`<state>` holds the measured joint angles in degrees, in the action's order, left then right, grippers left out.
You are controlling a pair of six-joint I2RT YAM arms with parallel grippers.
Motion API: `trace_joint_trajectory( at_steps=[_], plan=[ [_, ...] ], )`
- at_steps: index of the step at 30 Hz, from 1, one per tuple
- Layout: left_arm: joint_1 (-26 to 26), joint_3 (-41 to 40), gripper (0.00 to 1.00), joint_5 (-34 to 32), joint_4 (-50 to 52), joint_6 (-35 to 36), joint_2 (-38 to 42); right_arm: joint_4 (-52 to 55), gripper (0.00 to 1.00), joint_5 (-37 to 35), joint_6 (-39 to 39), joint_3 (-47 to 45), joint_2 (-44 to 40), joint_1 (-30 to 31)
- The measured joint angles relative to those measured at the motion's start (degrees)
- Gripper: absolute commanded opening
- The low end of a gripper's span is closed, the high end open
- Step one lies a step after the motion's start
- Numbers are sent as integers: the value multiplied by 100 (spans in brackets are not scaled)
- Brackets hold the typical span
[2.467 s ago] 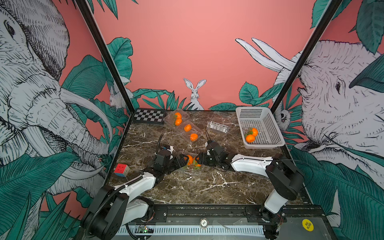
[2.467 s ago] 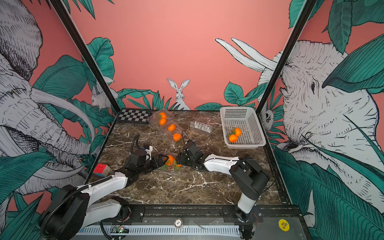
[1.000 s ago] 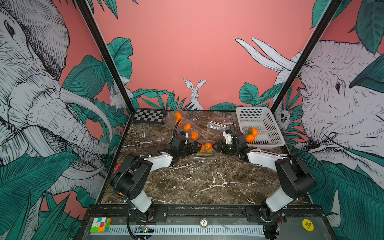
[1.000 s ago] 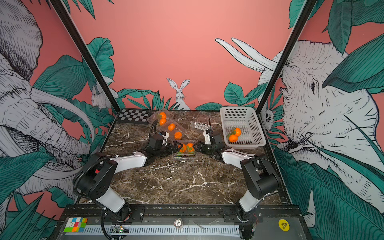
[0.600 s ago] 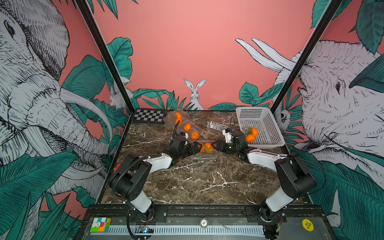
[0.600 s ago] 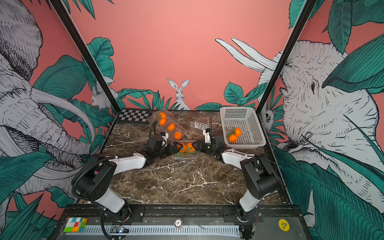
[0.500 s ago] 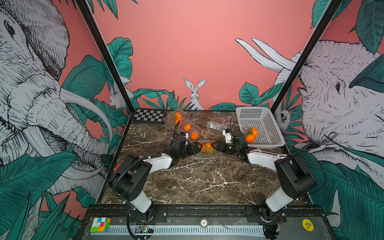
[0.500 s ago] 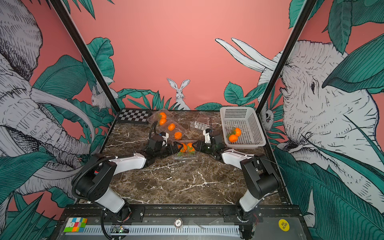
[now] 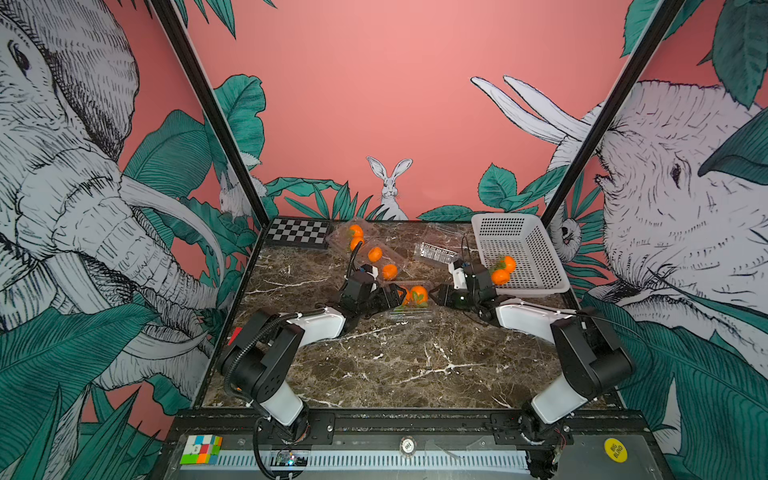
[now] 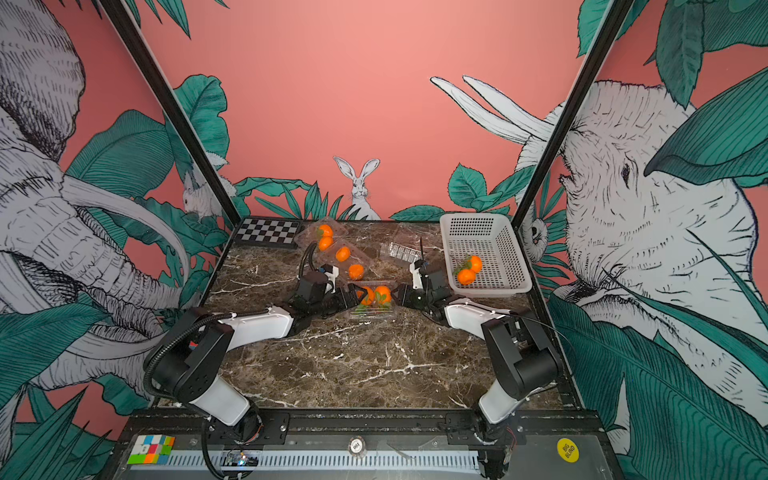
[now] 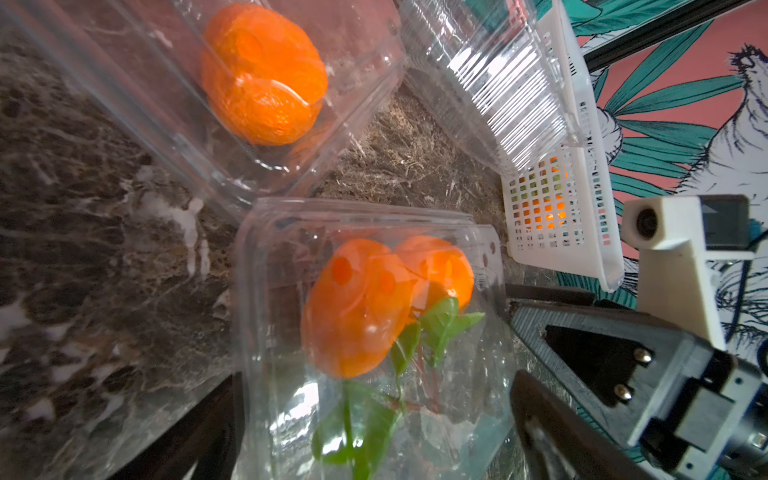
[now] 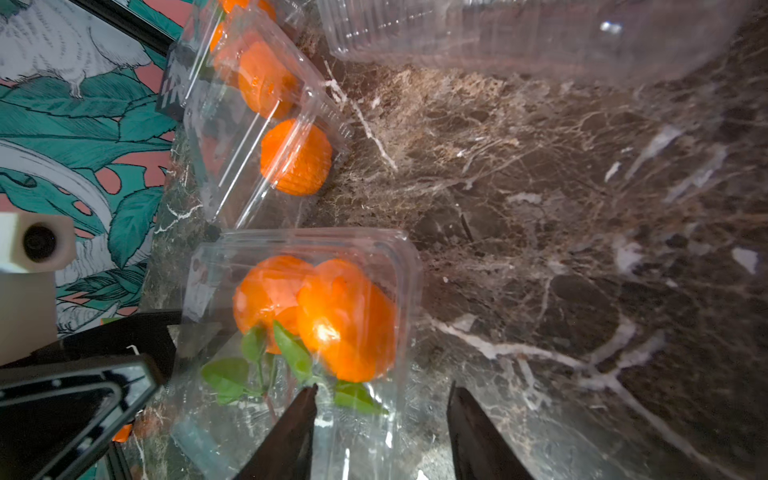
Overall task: Take oranges out of containers
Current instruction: Open the packing box at the center of the board.
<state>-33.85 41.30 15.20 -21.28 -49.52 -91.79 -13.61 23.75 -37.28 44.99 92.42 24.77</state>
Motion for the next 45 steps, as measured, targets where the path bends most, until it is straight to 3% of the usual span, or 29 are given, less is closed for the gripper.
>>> trace_joint_trajectory(
  at_steps=[21, 45],
  plan=[
    [-50, -317, 99, -199, 103, 7, 310, -739, 35, 511, -470, -385, 13, 168],
    [-13, -278, 99, -348, 136, -39, 162, -1917, 33, 828, -1377, -649, -166, 400]
  ],
)
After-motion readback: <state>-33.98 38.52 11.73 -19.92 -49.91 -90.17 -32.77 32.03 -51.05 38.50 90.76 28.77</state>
